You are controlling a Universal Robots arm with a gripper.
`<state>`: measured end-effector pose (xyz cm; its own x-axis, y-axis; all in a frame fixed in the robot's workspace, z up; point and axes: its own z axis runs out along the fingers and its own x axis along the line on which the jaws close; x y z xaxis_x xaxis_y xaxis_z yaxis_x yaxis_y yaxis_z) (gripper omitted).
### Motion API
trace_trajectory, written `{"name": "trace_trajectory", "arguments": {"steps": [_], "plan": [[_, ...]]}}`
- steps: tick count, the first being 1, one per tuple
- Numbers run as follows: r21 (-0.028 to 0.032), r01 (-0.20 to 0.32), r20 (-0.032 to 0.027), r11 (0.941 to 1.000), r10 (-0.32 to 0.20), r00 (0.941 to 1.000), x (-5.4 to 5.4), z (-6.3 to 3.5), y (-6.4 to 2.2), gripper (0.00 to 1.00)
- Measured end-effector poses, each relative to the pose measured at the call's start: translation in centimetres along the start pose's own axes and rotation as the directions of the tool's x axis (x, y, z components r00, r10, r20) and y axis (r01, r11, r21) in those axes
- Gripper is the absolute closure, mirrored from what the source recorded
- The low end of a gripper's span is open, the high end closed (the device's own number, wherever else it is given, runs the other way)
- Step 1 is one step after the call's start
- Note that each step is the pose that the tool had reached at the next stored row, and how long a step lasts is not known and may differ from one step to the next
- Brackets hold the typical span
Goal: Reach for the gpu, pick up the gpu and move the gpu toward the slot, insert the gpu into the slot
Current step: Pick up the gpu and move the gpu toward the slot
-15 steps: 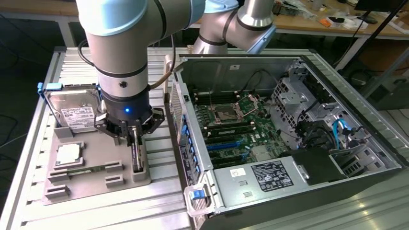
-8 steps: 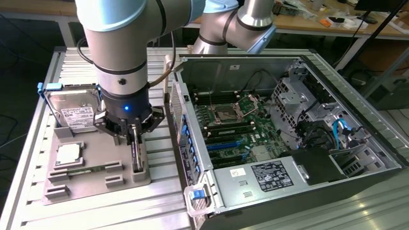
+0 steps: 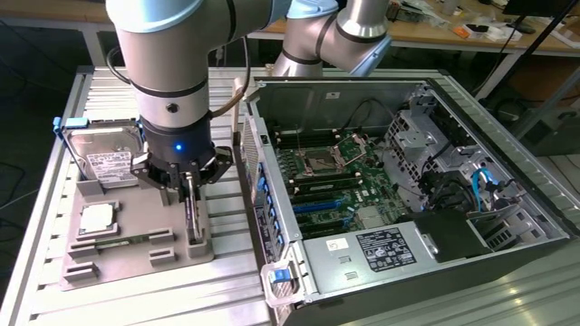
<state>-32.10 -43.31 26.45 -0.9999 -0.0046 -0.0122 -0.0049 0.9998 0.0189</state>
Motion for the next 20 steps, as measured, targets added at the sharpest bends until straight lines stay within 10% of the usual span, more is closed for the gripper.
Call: {"name": "trace_trajectory", "arguments": {"steps": [20], "plan": [[0.0053,0.000,0.0067,1.0000,0.000,1.0000,-0.1,-5.75,0.20,0.73]]}}
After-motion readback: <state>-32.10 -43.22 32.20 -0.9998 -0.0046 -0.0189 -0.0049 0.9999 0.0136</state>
